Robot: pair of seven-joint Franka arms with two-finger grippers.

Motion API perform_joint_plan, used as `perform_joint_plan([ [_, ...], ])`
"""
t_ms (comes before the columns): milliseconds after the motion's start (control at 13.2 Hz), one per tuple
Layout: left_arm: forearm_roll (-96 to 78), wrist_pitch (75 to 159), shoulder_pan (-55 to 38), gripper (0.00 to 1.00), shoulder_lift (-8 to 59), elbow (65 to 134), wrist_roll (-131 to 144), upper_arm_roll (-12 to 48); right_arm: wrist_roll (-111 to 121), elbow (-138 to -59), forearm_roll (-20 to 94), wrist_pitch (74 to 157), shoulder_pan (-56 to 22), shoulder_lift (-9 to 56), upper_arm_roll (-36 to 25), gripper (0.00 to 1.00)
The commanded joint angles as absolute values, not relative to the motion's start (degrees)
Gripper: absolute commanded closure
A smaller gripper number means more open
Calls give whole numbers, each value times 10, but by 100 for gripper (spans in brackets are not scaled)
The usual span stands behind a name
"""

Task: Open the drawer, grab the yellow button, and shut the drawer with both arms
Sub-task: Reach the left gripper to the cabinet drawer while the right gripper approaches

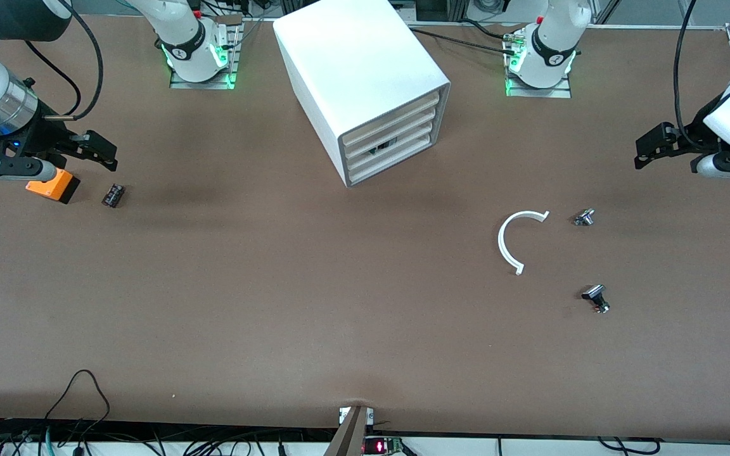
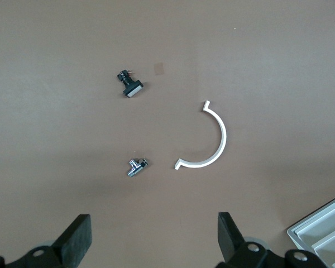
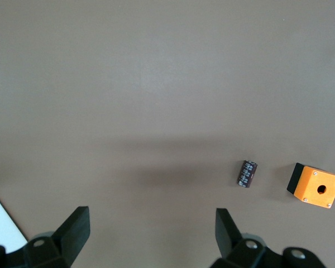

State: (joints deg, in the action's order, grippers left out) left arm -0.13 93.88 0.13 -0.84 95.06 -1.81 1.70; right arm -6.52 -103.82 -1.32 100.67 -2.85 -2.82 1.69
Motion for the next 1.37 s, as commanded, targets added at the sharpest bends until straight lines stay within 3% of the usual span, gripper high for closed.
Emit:
perform_joint_plan([
  [0, -4, 933, 4, 1, -12, 949, -33, 18, -64, -1027, -12, 998, -25, -25, 21, 0],
  [759, -4, 921, 4, 1, -7, 948, -29, 18, -47, -1025, -20, 972, -27, -17, 24, 1],
  [1290, -111, 739, -4, 1, 27, 947, -58, 22, 18, -1020, -20, 935, -34, 1, 25, 1],
])
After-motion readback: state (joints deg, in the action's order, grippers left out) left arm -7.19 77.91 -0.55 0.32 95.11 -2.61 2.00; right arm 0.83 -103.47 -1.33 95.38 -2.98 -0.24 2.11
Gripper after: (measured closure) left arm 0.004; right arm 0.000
